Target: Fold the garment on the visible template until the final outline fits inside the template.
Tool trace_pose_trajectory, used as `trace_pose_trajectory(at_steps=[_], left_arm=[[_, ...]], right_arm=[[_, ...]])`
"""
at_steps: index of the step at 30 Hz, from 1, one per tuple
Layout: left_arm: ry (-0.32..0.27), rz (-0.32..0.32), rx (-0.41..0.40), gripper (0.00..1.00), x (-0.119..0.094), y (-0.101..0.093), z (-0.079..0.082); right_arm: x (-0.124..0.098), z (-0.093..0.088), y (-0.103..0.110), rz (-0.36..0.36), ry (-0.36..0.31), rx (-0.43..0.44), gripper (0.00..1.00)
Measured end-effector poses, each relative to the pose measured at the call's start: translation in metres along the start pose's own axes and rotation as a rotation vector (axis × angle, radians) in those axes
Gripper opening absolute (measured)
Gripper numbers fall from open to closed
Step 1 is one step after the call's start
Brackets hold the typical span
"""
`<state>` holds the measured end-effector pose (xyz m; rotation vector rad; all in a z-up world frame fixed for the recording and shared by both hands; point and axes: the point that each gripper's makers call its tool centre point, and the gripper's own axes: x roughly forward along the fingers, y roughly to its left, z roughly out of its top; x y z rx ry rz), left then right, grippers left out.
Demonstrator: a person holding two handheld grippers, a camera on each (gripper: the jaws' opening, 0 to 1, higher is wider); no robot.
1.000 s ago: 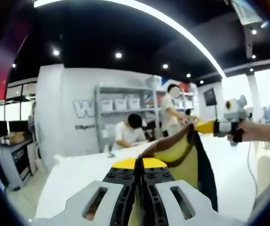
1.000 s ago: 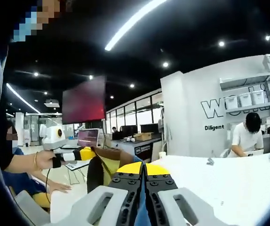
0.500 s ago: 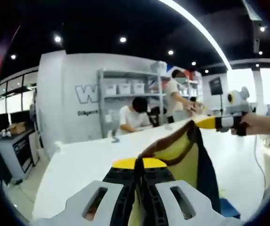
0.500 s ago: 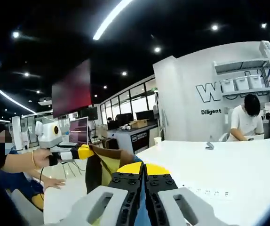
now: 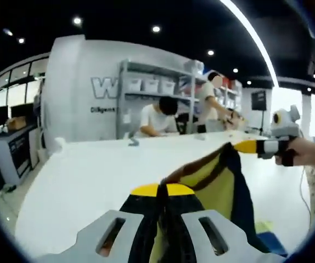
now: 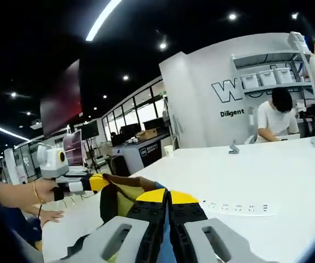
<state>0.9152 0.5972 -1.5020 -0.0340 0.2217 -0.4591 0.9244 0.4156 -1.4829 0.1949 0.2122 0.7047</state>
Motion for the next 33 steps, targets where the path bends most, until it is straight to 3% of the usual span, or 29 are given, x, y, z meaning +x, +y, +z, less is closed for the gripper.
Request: trace_pose_trajectory(at_steps=[4,7,11,13,18,22,24,28,31,33], left_arm=[[0.011,0.0,-0.004,0.0,0.009,0.003,-0.007],[0.049,0.021,-0.003,0.01,0.024,0.012,-0.026],[0.074,0.03,-0.012,0.0,0.03,0.012,-0.036],[0.104,0.08,0.052,0.0,0.032,0.024,-0.045],[0.114,0.053,0.018,0.0,0.037,0.022,-0.052],[0.128,0.045,0.01,0.03,0.036,0.021,-0.055],[0.128,0.051,0.027,0.09,0.034,0.023,-0.055],[0.13,0.058,0.037,0.19,0.028,0.023,-0.052],[0.123,0.055,0.034,0.21,0.017,0.02,-0.051],[0.14,0.086,0.048,0.23,0.005,0.026,-0.059]], right_arm=[[0.004,-0.01,-0.008,-0.021,0.015,0.007,0.0],[0.013,-0.023,-0.015,-0.039,0.038,0.015,0.0],[0.016,-0.031,-0.022,-0.056,0.054,0.024,0.0],[0.019,-0.039,-0.018,-0.044,0.061,0.033,0.0],[0.025,-0.05,-0.026,-0.058,0.074,0.047,0.0],[0.022,-0.051,-0.025,-0.067,0.094,0.045,0.0],[0.021,-0.052,-0.026,-0.074,0.096,0.036,0.0],[0.015,-0.053,-0.028,-0.077,0.092,0.04,0.09],[0.007,-0.059,-0.024,-0.068,0.113,0.001,0.1],[0.001,-0.065,-0.023,-0.069,0.131,-0.021,0.12]])
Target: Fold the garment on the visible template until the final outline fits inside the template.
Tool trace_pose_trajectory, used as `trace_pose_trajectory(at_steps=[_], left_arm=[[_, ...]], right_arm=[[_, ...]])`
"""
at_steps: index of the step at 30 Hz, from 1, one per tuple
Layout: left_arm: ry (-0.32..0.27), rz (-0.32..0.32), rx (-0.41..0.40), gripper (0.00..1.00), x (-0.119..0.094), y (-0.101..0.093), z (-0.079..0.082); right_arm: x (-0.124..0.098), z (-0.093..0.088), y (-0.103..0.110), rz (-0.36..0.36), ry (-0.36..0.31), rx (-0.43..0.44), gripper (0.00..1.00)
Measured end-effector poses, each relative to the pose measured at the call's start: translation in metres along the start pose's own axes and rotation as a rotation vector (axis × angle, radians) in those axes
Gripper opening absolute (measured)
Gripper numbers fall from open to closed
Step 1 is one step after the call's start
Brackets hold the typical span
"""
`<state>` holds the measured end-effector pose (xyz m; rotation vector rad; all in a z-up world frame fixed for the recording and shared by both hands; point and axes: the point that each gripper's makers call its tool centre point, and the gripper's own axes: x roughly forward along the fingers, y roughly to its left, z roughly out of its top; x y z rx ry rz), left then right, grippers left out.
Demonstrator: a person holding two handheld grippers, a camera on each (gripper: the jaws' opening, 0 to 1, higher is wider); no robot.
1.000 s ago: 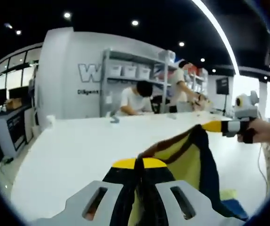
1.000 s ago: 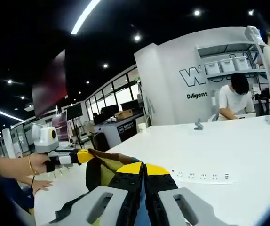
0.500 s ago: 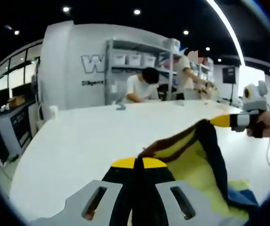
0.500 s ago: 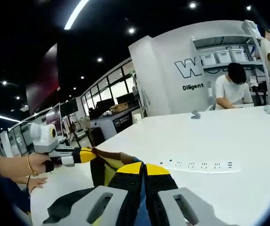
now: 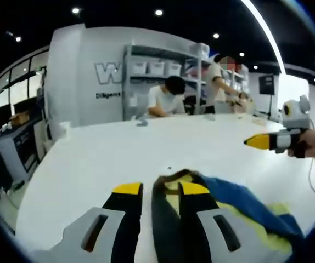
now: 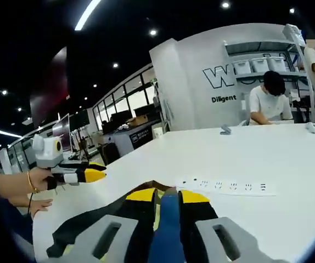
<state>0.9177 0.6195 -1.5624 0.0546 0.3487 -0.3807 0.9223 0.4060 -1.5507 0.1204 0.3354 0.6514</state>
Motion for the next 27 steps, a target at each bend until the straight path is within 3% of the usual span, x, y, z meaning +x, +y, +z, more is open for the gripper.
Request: trace_pose_trajectory(at_steps=[7,12,15,21,27], left_arm=[[0.015,0.017,-0.033,0.29,-0.023,0.006,-0.017],[-0.027,0.019,-0.026,0.38,-0.04,0.005,-0.014],[-0.024,0.016,-0.014,0.42,-0.048,0.003,-0.017],[-0.011,0.014,-0.006,0.47,-0.057,-0.001,-0.021],[0.016,0.015,-0.012,0.53,-0.082,-0.009,-0.035]], right_arm=[[-0.018,-0.006,0.004,-0.004,0.017,-0.097,0.2],[-0.024,-0.003,0.01,-0.008,0.008,-0.162,0.38],[-0.027,-0.006,0.014,-0.001,0.017,-0.183,0.47],[-0.043,-0.024,0.028,0.019,0.054,-0.187,0.5],[-0.06,-0.034,0.037,0.034,0.072,-0.175,0.52]])
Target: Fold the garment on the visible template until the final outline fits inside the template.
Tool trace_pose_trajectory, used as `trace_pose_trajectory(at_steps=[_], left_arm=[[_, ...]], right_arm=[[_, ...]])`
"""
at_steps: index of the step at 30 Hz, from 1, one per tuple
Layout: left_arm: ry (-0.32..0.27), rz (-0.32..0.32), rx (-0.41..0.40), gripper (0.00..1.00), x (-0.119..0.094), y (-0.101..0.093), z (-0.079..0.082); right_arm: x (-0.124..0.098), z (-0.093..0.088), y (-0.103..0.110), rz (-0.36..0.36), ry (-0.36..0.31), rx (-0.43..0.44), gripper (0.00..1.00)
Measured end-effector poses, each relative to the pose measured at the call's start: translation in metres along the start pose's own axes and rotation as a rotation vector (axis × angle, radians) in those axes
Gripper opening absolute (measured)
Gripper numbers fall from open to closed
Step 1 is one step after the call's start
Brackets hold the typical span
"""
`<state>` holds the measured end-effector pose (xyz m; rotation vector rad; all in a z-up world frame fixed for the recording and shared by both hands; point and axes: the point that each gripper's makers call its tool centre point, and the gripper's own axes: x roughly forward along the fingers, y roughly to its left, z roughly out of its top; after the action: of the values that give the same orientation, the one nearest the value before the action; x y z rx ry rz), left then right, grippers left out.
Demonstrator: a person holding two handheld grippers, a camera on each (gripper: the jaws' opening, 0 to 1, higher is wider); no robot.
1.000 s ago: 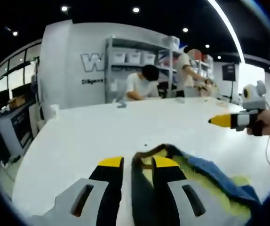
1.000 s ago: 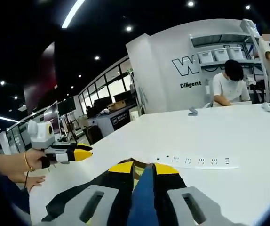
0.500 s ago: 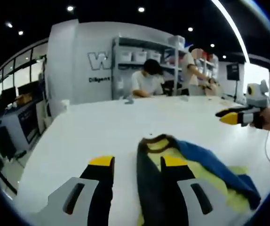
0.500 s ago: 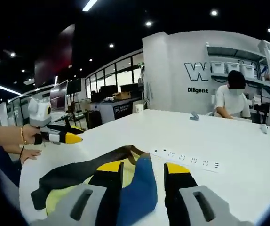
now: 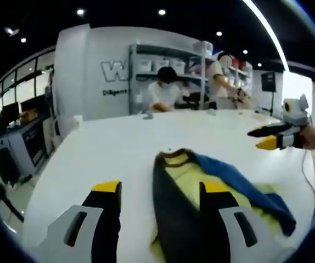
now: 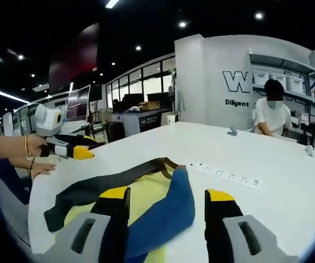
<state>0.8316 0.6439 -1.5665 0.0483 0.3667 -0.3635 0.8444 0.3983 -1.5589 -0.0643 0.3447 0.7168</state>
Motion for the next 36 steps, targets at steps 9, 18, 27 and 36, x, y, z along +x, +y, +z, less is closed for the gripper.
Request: trace_pose_trajectory(at_steps=[9,18,27,36], left_arm=[[0.05,0.007,-0.054,0.5,-0.025,-0.006,-0.027],[0.104,0.011,-0.07,0.48,-0.045,-0.009,-0.05],[0.177,-0.002,-0.098,0.46,-0.061,-0.021,-0.086],[0.228,-0.018,-0.167,0.4,-0.076,-0.034,-0.114]], right_arm=[[-0.016,-0.021,0.019,0.033,0.043,-0.015,0.5],[-0.03,-0.026,0.032,0.042,0.045,0.012,0.48],[-0.049,-0.053,0.044,0.039,0.08,0.057,0.46],[-0.064,-0.063,0.059,0.06,0.1,0.072,0.44]])
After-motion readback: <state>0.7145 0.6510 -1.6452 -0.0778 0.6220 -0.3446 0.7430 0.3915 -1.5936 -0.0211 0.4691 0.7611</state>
